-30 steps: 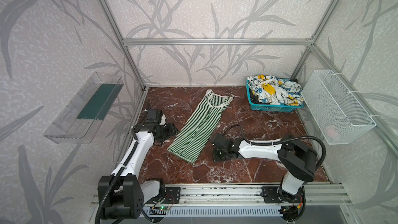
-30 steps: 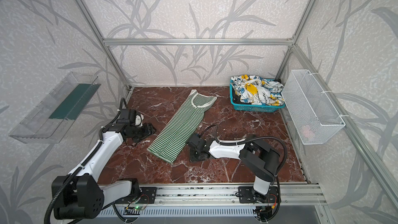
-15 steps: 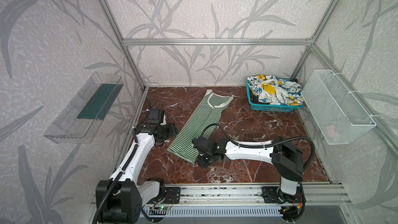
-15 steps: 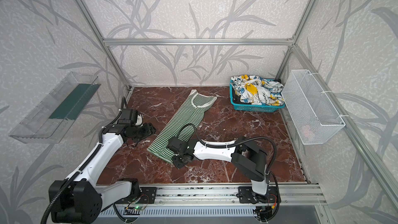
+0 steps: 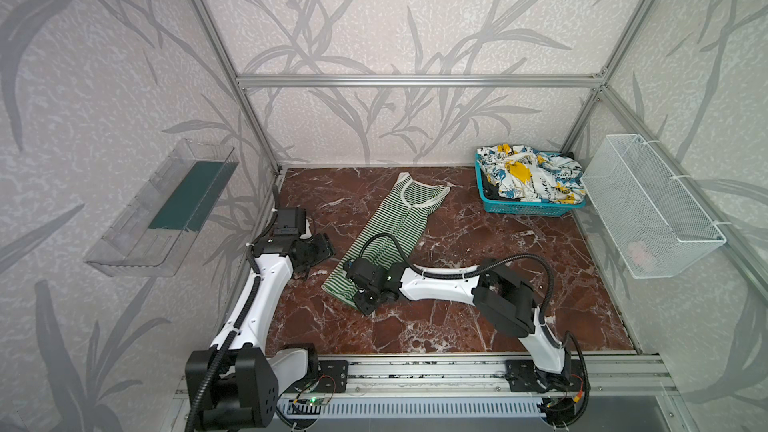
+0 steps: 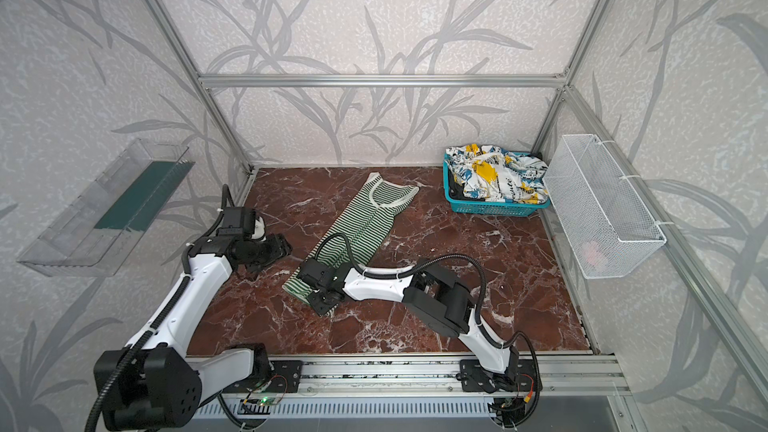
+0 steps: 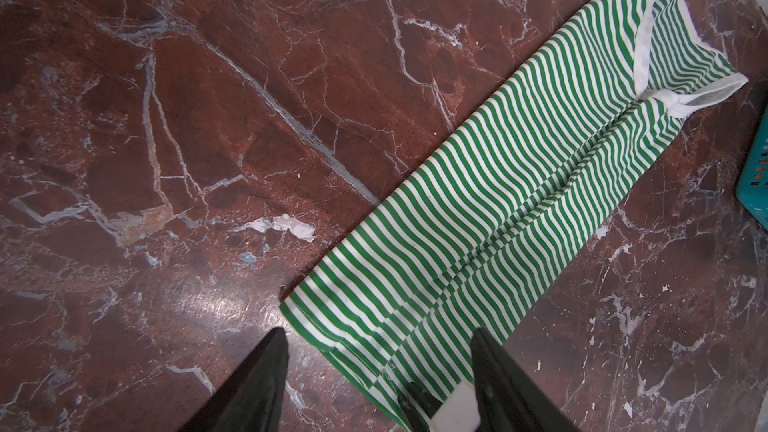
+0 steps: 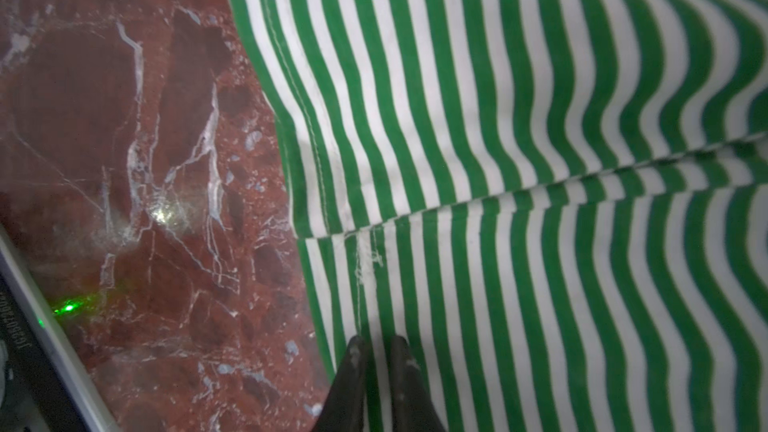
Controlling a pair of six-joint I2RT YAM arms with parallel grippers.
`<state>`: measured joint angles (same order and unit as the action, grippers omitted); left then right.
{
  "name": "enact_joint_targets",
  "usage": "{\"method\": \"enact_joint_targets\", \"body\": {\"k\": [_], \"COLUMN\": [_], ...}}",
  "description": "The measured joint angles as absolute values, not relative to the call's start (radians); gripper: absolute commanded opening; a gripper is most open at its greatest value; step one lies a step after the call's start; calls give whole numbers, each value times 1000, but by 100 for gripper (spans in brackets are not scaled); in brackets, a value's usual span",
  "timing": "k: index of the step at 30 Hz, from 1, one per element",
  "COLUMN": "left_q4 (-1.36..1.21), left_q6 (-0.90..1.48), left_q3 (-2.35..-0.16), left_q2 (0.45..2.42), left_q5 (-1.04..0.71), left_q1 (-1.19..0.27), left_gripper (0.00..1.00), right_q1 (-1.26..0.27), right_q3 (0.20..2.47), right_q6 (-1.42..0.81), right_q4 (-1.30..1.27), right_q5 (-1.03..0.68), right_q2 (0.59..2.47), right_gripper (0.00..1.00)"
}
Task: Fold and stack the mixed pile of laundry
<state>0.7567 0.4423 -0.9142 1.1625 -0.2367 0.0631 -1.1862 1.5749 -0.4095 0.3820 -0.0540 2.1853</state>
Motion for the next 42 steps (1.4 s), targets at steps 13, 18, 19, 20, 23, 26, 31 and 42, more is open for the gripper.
{"method": "enact_joint_targets", "body": {"k": [13, 18, 19, 20, 23, 26, 31, 42], "left_q4": [776, 757, 747, 738, 692, 639, 535, 308], "left_q6": [412, 441, 451, 472, 523, 585, 678, 852], "left_q3": [-916, -895, -880, -863, -797, -726, -665, -632], "left_q2": [1155, 1155, 1158, 1162, 1176, 1191, 1222, 1322], "left_q5": [-276, -275, -278, -282, -291, -298, -318, -310], "left_q1": [7, -176, -222, -264, -379, -478, -585, -788], "left_gripper": [69, 65, 64, 64, 63, 63, 63, 57], "right_q1": [-1069, -961, -941, -921, -878, -871, -870, -723], "right_q3": [1049, 937, 923, 905, 872, 860, 849, 735], "right_q6": [-562, -575, -575, -575, -572, -556, -538, -534], "right_q4": [288, 353, 380, 412, 494, 551, 570, 570], "right_q5": [-83, -67, -56, -48, -25, -27, -38, -91], "right_q2": [1826, 1710, 1688, 1665, 1613, 1568, 1464, 1309], "right_gripper": [15, 16, 16, 17, 20, 26, 44, 54]}}
